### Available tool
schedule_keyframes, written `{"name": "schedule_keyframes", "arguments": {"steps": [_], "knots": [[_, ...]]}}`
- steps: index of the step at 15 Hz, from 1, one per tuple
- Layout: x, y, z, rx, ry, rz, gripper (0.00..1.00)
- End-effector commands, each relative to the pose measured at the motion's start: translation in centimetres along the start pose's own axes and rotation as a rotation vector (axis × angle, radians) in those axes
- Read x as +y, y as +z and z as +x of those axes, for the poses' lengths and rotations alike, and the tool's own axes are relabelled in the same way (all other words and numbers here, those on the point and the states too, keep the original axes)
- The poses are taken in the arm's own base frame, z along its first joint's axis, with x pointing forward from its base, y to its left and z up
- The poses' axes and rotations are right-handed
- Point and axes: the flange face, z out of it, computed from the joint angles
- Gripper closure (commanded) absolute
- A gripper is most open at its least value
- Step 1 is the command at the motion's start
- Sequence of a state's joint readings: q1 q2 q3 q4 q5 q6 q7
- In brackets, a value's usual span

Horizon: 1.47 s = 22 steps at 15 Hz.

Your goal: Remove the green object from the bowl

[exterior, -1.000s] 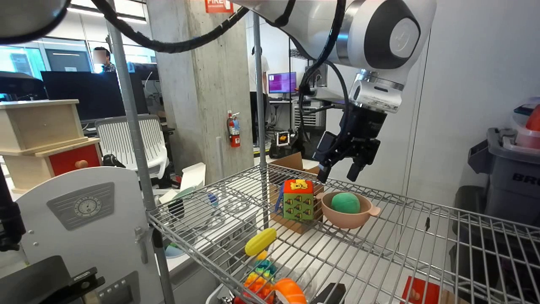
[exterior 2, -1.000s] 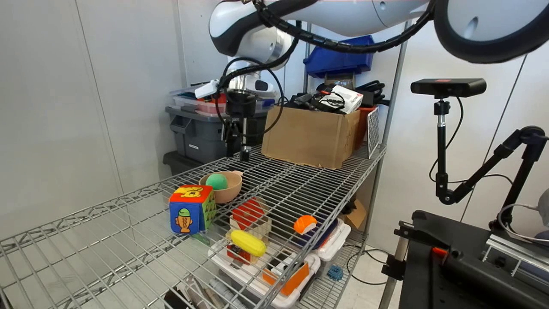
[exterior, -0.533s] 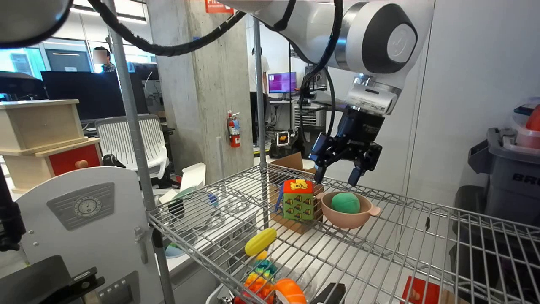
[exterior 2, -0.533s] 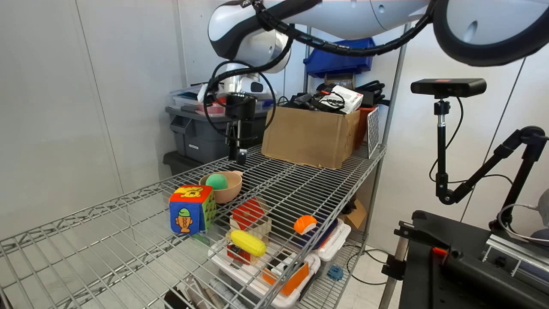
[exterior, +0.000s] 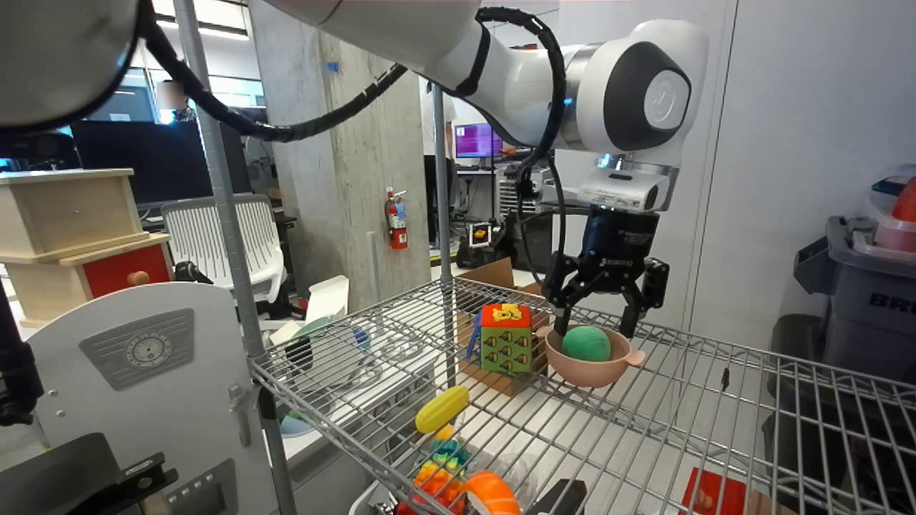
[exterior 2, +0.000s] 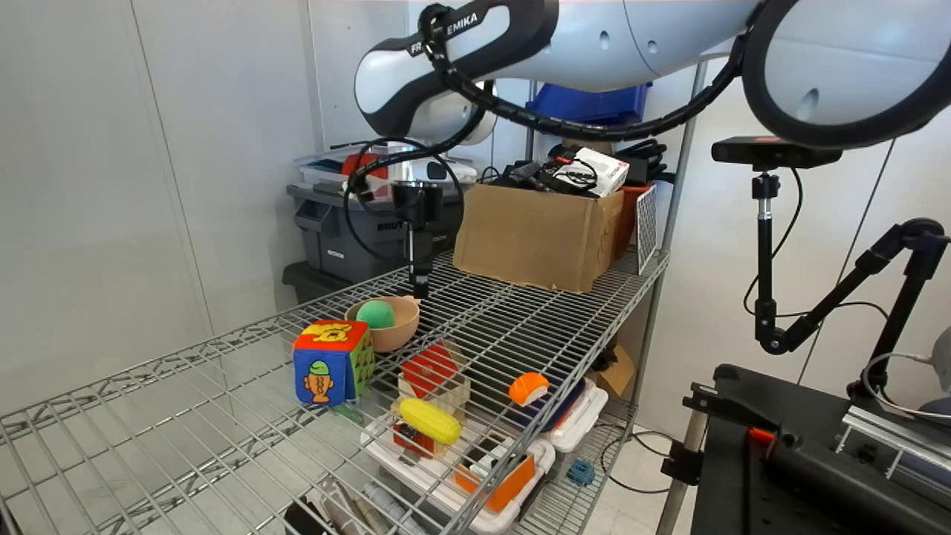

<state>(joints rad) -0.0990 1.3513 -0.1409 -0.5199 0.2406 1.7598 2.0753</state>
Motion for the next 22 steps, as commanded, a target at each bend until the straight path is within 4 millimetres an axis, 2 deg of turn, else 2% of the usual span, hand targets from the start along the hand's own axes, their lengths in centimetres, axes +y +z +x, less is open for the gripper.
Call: {"name": "schedule_keyframes", "arguments": {"steps": [1, 9, 15, 22], "knots": [[-0.4, 0.5, -0.5, 0.029, 0.003, 0.084, 0.00], [-0.6, 1.4, -2.4, -0.063, -0.068, 0.165, 0.00], [0.3, 1.6, -4.2, -0.151, -0.101, 0.140, 0.00], [0.6, 2.4, -4.4, -0.152, -0.076, 0.120, 0.00]]}}
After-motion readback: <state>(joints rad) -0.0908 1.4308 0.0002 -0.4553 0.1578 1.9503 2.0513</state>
